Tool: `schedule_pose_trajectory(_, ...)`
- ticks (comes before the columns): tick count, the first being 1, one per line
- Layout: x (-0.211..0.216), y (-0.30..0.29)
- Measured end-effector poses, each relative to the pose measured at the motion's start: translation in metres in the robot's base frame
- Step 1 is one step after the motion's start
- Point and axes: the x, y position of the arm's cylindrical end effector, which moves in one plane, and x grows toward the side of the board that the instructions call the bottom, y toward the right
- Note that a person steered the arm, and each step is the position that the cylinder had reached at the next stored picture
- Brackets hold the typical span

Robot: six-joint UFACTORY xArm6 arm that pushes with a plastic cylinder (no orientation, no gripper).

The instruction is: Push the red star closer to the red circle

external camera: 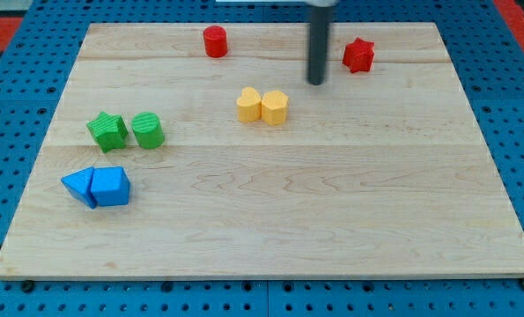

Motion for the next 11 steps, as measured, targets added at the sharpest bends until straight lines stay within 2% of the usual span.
schedule_pose_trajectory(1, -0.012, 0.083)
schedule_pose_trajectory(2, -0.026, 0.122)
schedule_pose_trajectory(4, -0.056, 0.029)
schedule_pose_trajectory(5, -0.054, 0.0)
schedule_pose_trajectory(7, -0.038, -0.01)
schedule_pose_trajectory(11, -0.085, -0.167)
